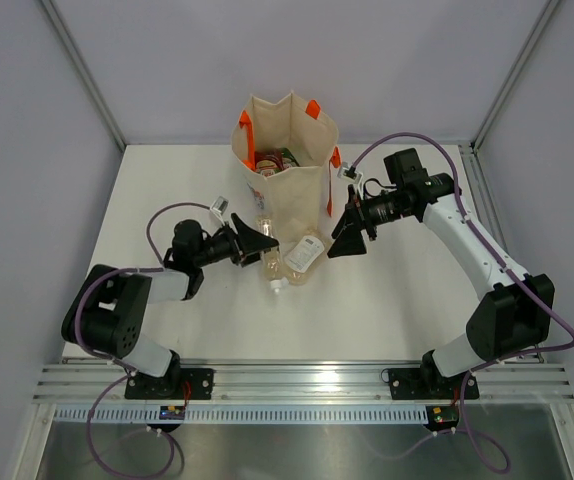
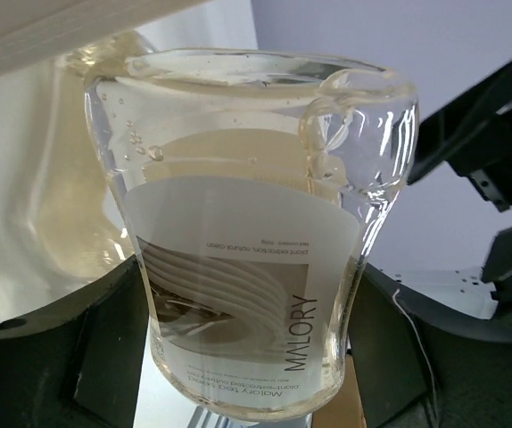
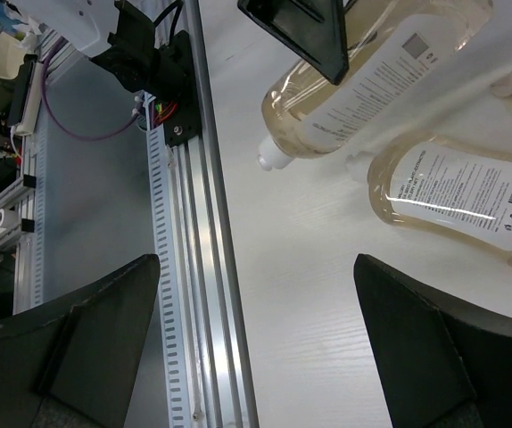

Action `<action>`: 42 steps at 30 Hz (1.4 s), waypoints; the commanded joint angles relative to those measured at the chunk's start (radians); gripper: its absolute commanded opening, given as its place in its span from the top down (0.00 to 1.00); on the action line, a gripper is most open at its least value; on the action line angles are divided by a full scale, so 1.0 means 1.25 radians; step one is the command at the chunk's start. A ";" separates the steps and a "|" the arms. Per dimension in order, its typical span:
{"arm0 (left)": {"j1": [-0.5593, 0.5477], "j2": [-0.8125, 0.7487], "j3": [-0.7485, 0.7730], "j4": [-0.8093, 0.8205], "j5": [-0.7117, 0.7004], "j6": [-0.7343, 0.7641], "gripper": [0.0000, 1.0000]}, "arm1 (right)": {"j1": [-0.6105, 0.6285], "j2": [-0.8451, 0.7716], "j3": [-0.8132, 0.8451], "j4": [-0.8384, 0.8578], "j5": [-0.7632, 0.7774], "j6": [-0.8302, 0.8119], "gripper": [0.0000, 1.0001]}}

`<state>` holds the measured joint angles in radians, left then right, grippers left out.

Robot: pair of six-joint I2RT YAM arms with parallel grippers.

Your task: Place the personal care products into the canvas bag

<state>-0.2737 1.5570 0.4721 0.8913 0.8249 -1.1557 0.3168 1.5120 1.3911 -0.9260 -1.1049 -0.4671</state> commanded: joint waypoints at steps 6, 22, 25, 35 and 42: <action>0.003 -0.255 0.090 -0.024 -0.012 -0.017 1.00 | -0.001 -0.030 0.024 0.039 0.010 0.043 0.02; 0.010 0.034 0.742 -0.453 -0.187 0.020 1.00 | 0.001 -0.063 -0.027 0.106 0.038 0.111 0.02; 0.014 0.120 0.848 -0.482 -0.246 -0.003 1.00 | -0.001 -0.084 -0.048 0.125 0.047 0.122 0.02; 0.015 0.304 1.059 -0.560 -0.378 -0.076 0.81 | 0.001 -0.119 -0.089 0.151 0.063 0.138 0.01; 0.012 0.308 1.091 -0.652 -0.397 -0.050 0.53 | 0.001 -0.101 -0.081 0.154 0.061 0.147 0.01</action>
<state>-0.2615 1.9835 1.7596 -0.0135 0.3672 -1.2251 0.3168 1.3945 1.2804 -0.7681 -1.0321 -0.2958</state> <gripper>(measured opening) 0.757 0.986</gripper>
